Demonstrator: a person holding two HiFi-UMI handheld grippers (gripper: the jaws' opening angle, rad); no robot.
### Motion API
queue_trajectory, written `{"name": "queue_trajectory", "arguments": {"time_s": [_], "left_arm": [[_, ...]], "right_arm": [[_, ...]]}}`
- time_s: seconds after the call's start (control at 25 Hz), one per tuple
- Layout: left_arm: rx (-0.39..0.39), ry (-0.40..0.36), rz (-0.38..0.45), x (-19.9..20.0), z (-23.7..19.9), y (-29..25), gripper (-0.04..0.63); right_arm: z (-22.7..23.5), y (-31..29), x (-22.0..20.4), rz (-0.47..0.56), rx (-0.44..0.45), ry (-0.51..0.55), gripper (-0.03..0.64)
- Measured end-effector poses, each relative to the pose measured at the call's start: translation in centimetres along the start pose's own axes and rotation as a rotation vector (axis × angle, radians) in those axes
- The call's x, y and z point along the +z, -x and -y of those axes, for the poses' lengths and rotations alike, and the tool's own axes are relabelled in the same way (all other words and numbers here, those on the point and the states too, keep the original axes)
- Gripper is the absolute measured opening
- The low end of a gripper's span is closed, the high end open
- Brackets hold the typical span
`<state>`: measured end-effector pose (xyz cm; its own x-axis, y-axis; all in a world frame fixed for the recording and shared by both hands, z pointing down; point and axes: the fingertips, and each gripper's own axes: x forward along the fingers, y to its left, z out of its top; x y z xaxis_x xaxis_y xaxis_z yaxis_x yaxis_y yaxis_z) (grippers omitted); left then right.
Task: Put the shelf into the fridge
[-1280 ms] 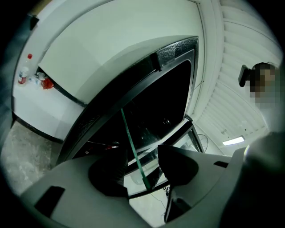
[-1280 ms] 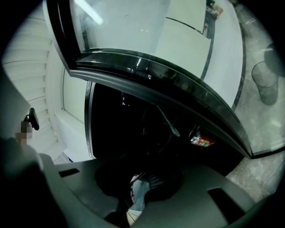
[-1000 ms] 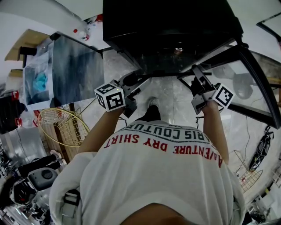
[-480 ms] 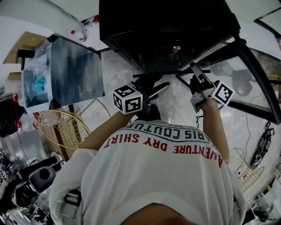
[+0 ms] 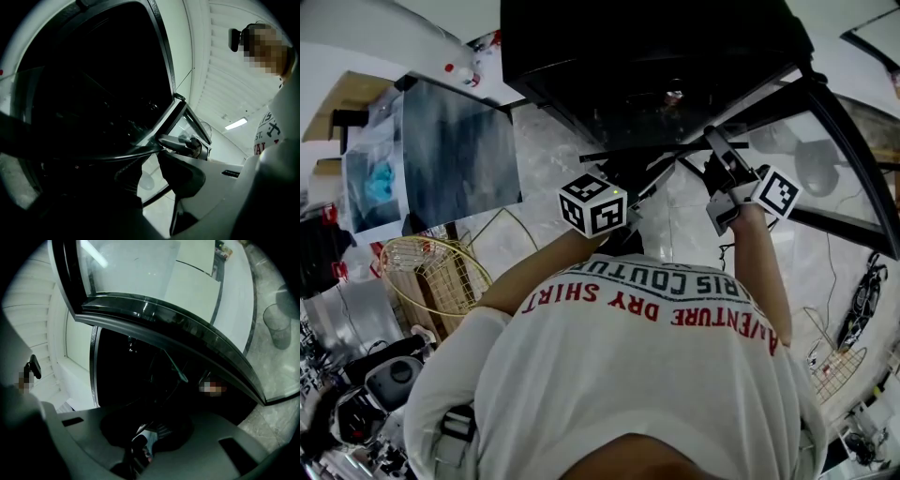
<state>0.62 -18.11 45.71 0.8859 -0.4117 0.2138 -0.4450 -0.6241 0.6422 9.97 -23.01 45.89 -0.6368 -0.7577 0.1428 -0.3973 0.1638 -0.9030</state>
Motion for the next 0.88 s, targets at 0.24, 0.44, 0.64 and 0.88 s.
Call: {"name": "queue_trajectory", "arguments": {"time_s": [0.24, 0.44, 0.64, 0.88], "left_arm": [[0.018, 0.006, 0.051, 1.0, -0.1, -0.1, 0.107], [0.003, -0.001, 0.050, 1.1, 0.2, -0.2, 0.101], [0.002, -0.012, 0.051, 1.2, 0.3, -0.3, 0.098], [0.012, -0.006, 0.061, 1.6, 0.1, -0.5, 0.098]], "right_arm": [[-0.1, -0.1, 0.0, 0.005, -0.001, -0.007, 0.060], [-0.6, 0.0, 0.3, -0.011, 0.008, 0.040, 0.061], [-1.9, -0.5, 0.3, -0.044, 0.028, 0.133, 0.071], [-2.3, -0.5, 0.1, -0.077, 0.024, 0.226, 0.114]]}}
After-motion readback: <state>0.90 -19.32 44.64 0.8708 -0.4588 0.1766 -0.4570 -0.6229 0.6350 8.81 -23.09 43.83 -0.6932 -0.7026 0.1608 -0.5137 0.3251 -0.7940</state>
